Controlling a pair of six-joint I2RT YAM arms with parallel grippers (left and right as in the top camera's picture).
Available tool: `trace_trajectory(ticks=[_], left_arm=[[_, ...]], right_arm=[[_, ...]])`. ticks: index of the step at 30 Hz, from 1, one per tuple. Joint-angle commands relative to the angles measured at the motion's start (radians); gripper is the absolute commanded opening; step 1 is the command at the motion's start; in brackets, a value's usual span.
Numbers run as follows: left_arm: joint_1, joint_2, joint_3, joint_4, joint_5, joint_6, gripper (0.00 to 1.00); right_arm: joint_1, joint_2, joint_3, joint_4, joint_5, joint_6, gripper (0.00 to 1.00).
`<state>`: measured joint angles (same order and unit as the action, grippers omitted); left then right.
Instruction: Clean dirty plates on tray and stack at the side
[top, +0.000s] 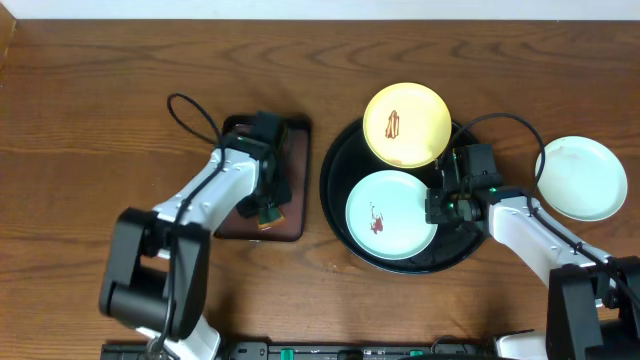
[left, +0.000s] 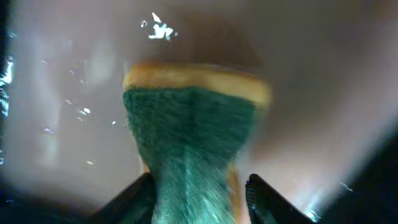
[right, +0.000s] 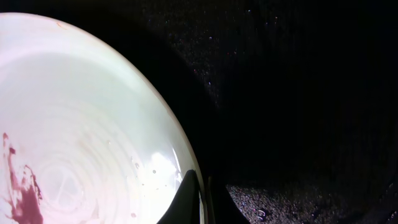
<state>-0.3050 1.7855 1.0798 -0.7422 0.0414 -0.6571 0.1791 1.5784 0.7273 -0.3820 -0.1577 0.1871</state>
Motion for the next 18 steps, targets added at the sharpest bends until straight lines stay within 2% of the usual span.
trace_trajectory(ticks=[1,2,3,10,14,16,18], left_arm=[[0.001,0.057,-0.018,0.013,-0.035,-0.047,0.25],[0.001,0.064,-0.018,0.019,-0.035,-0.043,0.11],[0.001,0.064,-0.018,0.023,-0.035,-0.032,0.08],[0.000,0.031,0.058,-0.043,-0.035,0.137,0.07],[0.000,-0.023,0.093,-0.085,-0.035,0.220,0.43],[0.000,-0.037,0.092,-0.092,-0.036,0.224,0.51],[0.000,-0.040,0.092,-0.100,-0.036,0.224,0.54]], right_arm=[[-0.002,0.019,-0.021,-0.003,0.096,0.023,0.01],[-0.002,0.019,-0.021,-0.003,0.097,0.023,0.01],[-0.002,0.019,-0.021,-0.003,0.097,0.023,0.01],[-0.002,0.019,-0.021,-0.003,0.097,0.023,0.01],[-0.002,0.019,-0.021,-0.002,0.097,0.023,0.01],[-0.002,0.019,-0.021,-0.002,0.097,0.023,0.01],[-0.002,0.019,-0.021,-0.002,0.097,0.023,0.01]])
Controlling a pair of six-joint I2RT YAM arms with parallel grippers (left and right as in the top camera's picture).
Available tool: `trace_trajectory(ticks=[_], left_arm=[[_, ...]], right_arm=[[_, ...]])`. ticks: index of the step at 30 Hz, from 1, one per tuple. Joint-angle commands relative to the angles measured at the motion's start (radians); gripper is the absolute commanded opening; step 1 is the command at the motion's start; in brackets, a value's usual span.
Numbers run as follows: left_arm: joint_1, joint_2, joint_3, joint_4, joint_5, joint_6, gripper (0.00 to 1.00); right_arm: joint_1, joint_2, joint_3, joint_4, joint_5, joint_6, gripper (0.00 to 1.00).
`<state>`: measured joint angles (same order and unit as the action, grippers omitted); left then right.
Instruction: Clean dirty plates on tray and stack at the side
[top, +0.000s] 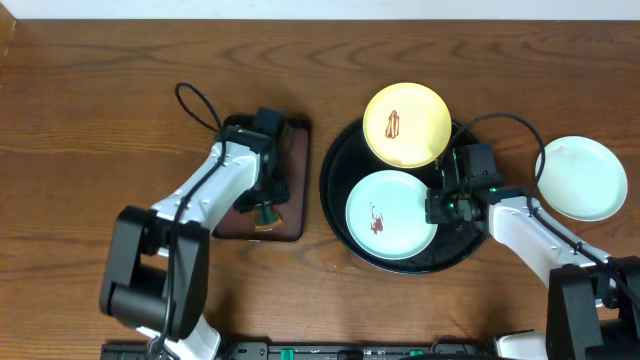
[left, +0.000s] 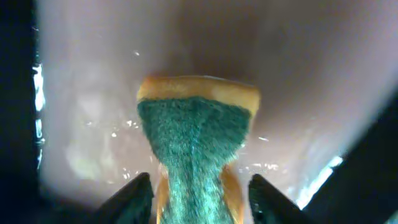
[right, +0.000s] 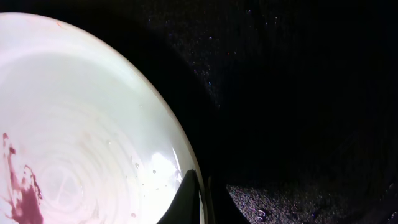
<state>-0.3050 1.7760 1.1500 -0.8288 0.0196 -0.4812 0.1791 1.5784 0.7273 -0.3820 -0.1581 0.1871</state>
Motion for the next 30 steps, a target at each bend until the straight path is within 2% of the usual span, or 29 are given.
trace_trajectory(ticks=[1,3,6,10,13,15,17,18,19,25,30], left_arm=[[0.000,-0.031,0.019,-0.016,-0.014,0.047,0.54],[0.000,-0.031,0.009,-0.015,-0.015,0.041,0.52],[0.000,-0.031,-0.026,-0.004,-0.090,-0.063,0.42],[0.000,-0.026,-0.104,0.081,-0.105,-0.109,0.35],[0.000,-0.010,-0.147,0.140,-0.071,-0.107,0.33],[0.000,0.003,-0.171,0.187,-0.024,-0.072,0.28],[0.000,0.008,-0.181,0.209,0.004,-0.032,0.19],[0.000,0.008,-0.181,0.208,0.004,-0.017,0.09],[0.000,0.006,-0.179,0.207,0.003,0.002,0.07],[0.000,-0.029,-0.075,0.068,-0.005,0.060,0.07],[-0.017,-0.115,0.117,-0.120,0.000,0.096,0.07]], right_arm=[[-0.002,0.019,-0.021,-0.002,0.097,0.022,0.01],[-0.002,0.019,-0.021,-0.002,0.097,0.023,0.01],[-0.002,0.019,-0.021,-0.002,0.097,0.026,0.01],[-0.002,0.019,-0.021,0.005,0.097,0.026,0.01],[-0.002,0.019,-0.021,0.005,0.097,0.026,0.01],[-0.002,0.019,-0.021,0.005,0.097,0.026,0.01],[-0.002,0.019,-0.021,0.005,0.097,0.028,0.01],[-0.002,0.019,-0.021,0.005,0.096,0.030,0.01],[-0.002,0.019,-0.021,0.005,0.097,0.030,0.01],[-0.002,0.019,-0.021,0.005,0.097,0.029,0.01],[-0.002,0.019,-0.021,0.005,0.097,0.029,0.01]])
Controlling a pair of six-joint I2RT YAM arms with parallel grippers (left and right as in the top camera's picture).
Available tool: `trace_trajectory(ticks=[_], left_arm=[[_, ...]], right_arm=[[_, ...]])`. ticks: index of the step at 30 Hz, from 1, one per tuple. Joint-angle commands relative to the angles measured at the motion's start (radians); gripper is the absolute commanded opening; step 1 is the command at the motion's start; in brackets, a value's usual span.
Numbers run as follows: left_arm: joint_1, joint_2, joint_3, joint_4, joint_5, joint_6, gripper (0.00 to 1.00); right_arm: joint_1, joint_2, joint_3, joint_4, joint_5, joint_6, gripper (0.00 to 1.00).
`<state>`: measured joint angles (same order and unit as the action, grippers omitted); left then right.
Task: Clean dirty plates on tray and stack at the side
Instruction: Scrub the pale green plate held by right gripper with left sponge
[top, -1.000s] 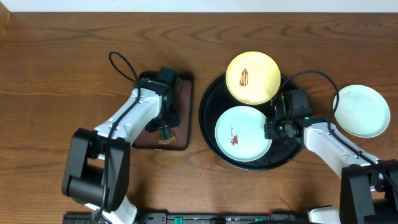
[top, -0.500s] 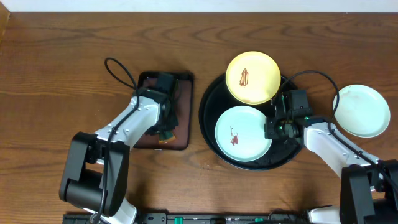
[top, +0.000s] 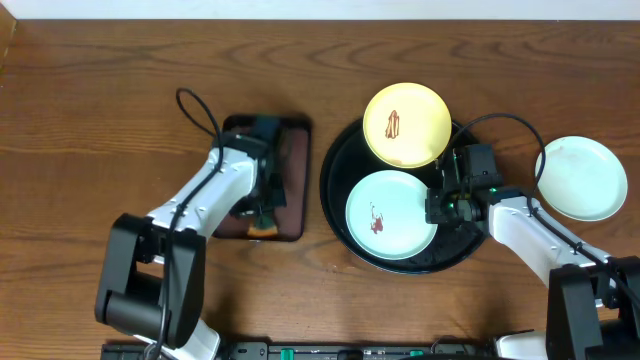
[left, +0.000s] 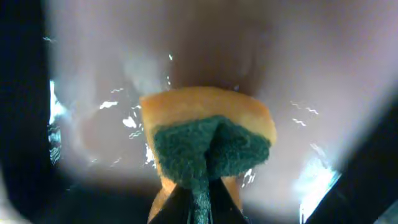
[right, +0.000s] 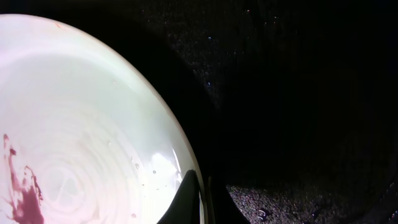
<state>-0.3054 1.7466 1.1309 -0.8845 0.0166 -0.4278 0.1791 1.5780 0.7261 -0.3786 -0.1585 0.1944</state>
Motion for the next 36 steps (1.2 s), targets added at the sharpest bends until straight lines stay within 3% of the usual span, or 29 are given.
trace_trajectory(ticks=[1,5,8,14,21,27,33,36], left_arm=[[-0.029,-0.104,0.161,-0.080,0.014,0.043,0.07],[-0.095,-0.175,0.194,-0.047,0.118,0.026,0.07],[-0.171,-0.186,0.193,-0.007,0.134,-0.067,0.07],[-0.359,-0.118,0.193,0.095,0.133,-0.189,0.07],[-0.488,0.043,0.193,0.248,0.152,-0.323,0.07],[-0.510,0.192,0.193,0.414,0.264,-0.327,0.08],[-0.489,0.319,0.193,0.425,0.262,-0.325,0.07],[-0.468,0.357,0.193,0.413,0.232,-0.264,0.07]], right_arm=[[-0.002,0.019,-0.020,0.002,0.097,0.023,0.01],[-0.002,0.019,-0.020,0.002,0.098,0.063,0.01],[-0.002,0.019,-0.020,0.002,0.098,0.138,0.01],[-0.002,0.019,-0.021,-0.023,0.151,0.196,0.01],[-0.002,0.019,-0.021,-0.041,0.151,0.201,0.01],[-0.002,0.019,-0.021,-0.040,0.150,0.202,0.01],[-0.002,0.019,-0.021,-0.041,0.150,0.201,0.01],[-0.002,0.019,-0.021,-0.041,0.150,0.201,0.01]])
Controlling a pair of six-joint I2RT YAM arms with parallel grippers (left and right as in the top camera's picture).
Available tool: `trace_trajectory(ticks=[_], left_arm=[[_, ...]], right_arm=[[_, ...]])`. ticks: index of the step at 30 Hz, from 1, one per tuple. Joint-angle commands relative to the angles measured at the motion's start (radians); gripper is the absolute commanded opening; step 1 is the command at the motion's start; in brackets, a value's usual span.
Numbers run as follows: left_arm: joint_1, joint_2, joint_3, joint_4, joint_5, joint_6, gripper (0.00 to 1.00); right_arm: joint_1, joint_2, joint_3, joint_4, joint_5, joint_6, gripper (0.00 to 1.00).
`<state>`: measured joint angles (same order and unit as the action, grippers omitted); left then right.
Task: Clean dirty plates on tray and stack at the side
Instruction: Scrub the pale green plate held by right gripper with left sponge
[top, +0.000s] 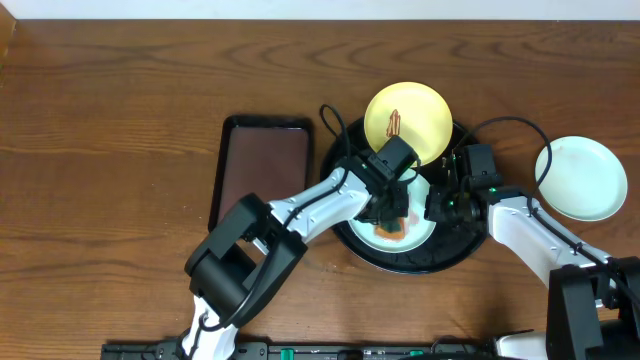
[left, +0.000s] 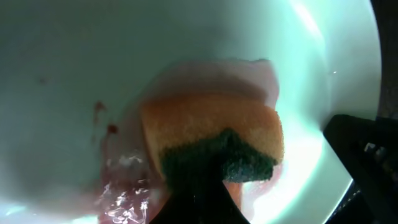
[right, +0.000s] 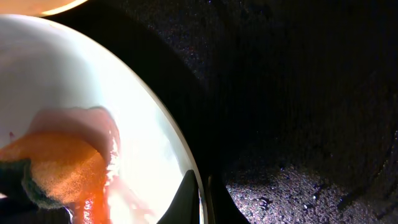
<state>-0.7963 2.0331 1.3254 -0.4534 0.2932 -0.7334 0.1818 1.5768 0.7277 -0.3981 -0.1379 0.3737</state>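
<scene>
A pale green plate (top: 420, 238) lies in the round black tray (top: 440, 258), smeared with red. My left gripper (top: 391, 212) is shut on an orange sponge with a green scouring side (left: 211, 140) and presses it onto this plate (left: 124, 56). Wet red smears surround the sponge (right: 56, 165). My right gripper (right: 202, 186) is shut on the plate's right rim (right: 177, 140), as the overhead view also shows (top: 434, 208). A yellow plate (top: 407, 122) with a red stain rests on the tray's far edge.
A pale plate (top: 581, 178) sits on the table to the right of the tray. A brown rectangular tray (top: 258, 170) holding liquid lies left of the black tray. The left arm reaches across between the two trays.
My left gripper has moved with the sponge from the brown tray to the pale green plate, where the stain is now smeared wet. The right gripper stays on the rim.
The left gripper first held the sponge in the brown tray's liquid, then squeezed it tighter there. The right gripper held the pale green plate's rim throughout. Now the sponge is on that plate's stain.
</scene>
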Motion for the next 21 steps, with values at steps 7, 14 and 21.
trace_trajectory(ticks=[7,14,21], left_arm=[[0.032,0.063,0.019,-0.177,-0.417,0.140,0.08],[0.012,0.063,0.048,-0.257,-0.768,0.233,0.07],[-0.002,0.063,0.142,-0.348,-0.909,0.243,0.07]], right_arm=[[-0.004,0.021,-0.022,-0.026,0.130,0.022,0.01],[-0.004,0.021,-0.022,-0.032,0.130,0.022,0.01],[-0.004,0.021,-0.022,-0.040,0.130,0.022,0.01]])
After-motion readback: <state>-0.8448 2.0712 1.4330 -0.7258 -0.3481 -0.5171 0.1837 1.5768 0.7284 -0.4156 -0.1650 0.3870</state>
